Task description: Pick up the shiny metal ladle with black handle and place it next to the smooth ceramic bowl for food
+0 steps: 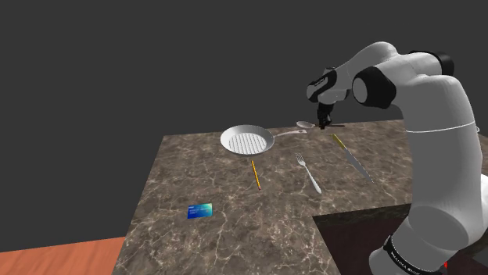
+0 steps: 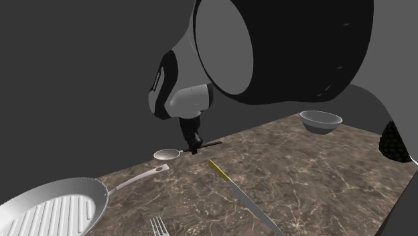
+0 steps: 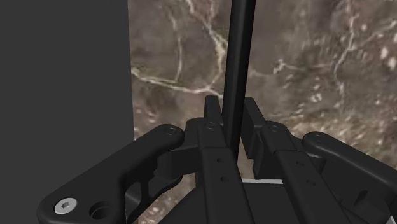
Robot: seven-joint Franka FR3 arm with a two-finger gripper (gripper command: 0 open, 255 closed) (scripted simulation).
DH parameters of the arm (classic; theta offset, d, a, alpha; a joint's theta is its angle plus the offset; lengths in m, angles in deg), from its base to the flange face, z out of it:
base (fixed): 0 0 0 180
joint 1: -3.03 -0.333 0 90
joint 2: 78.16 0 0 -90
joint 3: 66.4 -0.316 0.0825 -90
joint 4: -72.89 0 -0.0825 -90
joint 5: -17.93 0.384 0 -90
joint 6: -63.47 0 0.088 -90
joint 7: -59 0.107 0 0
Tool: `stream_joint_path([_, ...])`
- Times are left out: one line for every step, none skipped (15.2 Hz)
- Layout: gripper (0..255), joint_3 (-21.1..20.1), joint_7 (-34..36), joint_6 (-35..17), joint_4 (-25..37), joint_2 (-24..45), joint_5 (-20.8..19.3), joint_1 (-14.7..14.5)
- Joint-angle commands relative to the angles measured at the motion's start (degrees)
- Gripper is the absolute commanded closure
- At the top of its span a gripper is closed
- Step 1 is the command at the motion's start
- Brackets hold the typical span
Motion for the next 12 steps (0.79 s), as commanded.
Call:
stream_joint_path([255, 0.43, 0.19, 1.09, 0.10, -1.04, -0.54, -0.32])
stream_joint_path([255, 0.60, 0.29, 1.66, 0.31, -1.44, -0.78, -0.43])
stream_joint_path([255, 0.77, 0.39, 2.24, 0.53, -1.82, -1.00, -0.53])
stream_joint_path([255, 0.93, 0.48, 2.82, 0.77, -2.20, -1.23, -0.63])
stream_joint_path([255, 1.09, 0.58, 3.41, 1.02, -2.57, -1.45, -0.73])
stream_joint_path([255, 1.24, 0.67, 4.00, 1.28, -2.93, -1.66, -0.82])
stream_joint_path([255, 1.39, 0.76, 4.60, 1.56, -3.29, -1.88, -0.91])
stream_joint_path([255, 1.53, 0.84, 5.20, 1.86, -3.63, -2.09, -0.99])
stream_joint_path([255, 1.67, 0.93, 5.81, 2.16, -3.96, -2.29, -1.07])
stream_joint_path([255, 1.80, 1.01, 6.42, 2.48, -4.29, -2.49, -1.14])
stream_joint_path([255, 1.93, 1.09, 7.04, 2.82, -4.60, -2.69, -1.21])
stream_joint_path([255, 2.06, 1.17, 7.66, 3.17, -4.91, -2.88, -1.27])
